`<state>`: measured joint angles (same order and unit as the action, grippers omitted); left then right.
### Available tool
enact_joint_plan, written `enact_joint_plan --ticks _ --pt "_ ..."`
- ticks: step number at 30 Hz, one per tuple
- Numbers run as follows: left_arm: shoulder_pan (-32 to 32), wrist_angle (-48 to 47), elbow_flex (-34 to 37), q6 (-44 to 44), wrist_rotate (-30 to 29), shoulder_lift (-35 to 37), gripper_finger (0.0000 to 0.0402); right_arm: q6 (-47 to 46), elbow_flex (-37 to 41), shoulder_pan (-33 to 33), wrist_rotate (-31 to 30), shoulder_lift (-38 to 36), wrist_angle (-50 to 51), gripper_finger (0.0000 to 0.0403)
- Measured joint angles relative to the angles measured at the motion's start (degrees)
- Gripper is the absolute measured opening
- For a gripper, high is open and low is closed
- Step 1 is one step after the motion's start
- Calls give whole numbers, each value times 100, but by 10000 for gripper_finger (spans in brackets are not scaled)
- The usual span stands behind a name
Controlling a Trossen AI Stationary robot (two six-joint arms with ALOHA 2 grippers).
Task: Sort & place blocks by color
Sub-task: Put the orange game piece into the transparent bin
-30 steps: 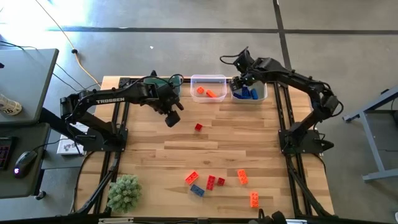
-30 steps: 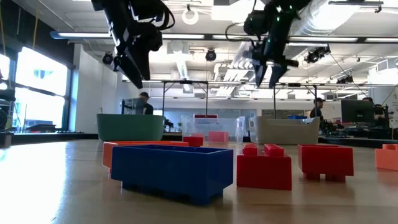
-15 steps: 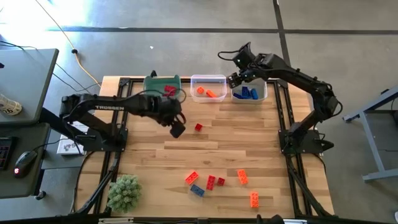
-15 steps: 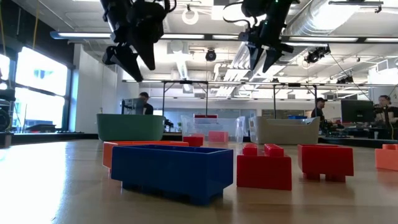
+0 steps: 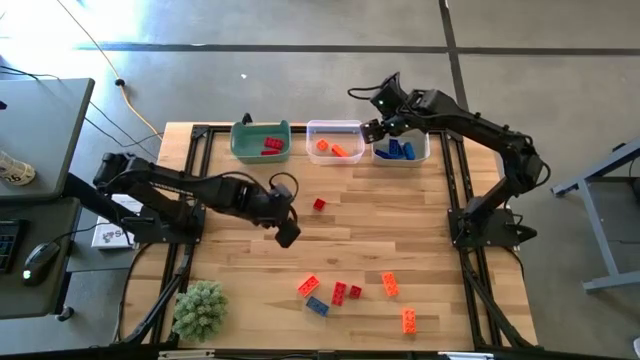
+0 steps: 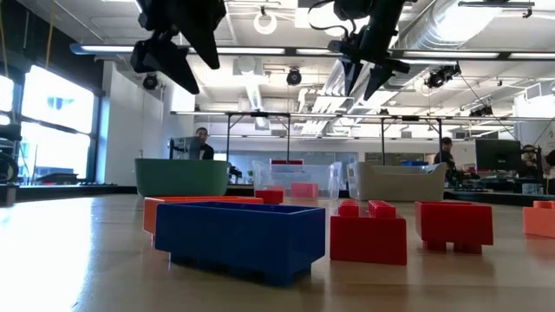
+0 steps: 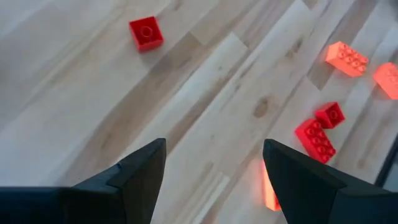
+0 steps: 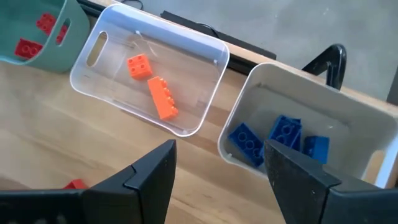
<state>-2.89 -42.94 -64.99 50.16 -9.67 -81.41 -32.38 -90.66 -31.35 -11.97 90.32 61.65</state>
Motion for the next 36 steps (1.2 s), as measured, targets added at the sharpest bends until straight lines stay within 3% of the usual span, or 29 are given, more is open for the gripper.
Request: enact_joint_plan --ticks 15,36 --pt "-1124 807 -7 519 -154 -386 244 -1127 7 601 39 0 8 228" --pt "-1407 1887 -2 519 44 -1849 243 -1414 9 1462 -157 5 87 228"
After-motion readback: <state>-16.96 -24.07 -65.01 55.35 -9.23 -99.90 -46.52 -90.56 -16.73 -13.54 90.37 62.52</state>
